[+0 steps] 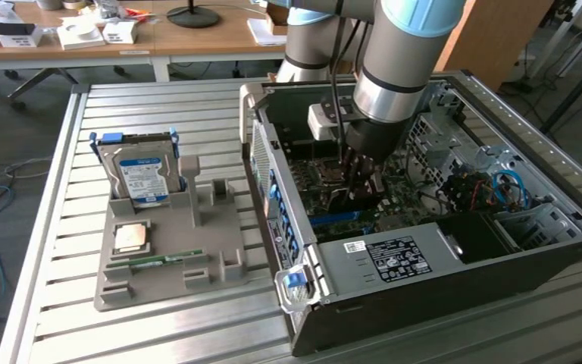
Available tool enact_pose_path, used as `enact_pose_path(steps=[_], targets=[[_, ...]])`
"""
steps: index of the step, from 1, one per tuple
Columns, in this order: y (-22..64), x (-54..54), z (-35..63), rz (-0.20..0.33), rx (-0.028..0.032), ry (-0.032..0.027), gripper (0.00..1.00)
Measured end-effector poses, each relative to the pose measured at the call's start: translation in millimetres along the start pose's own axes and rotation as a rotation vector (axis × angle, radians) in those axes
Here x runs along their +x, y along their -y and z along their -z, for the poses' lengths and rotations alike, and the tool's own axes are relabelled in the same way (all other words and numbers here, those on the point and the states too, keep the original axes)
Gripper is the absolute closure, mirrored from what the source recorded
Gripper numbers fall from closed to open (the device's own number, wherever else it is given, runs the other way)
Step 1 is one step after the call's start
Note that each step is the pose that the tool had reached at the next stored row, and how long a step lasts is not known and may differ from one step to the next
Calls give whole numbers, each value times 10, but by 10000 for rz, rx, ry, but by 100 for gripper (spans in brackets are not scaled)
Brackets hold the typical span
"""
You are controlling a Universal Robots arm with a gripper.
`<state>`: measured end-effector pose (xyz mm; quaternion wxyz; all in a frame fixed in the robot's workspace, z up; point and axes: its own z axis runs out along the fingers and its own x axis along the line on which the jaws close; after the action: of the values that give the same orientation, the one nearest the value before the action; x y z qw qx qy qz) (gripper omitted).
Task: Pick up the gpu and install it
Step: 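Insert the gpu into the slot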
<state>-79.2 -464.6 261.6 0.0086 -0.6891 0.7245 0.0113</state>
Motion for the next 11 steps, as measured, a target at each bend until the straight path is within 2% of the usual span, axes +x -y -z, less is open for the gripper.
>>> enact_pose_path(steps=[11], targets=[[-1,1,-19,0,0,0,74]])
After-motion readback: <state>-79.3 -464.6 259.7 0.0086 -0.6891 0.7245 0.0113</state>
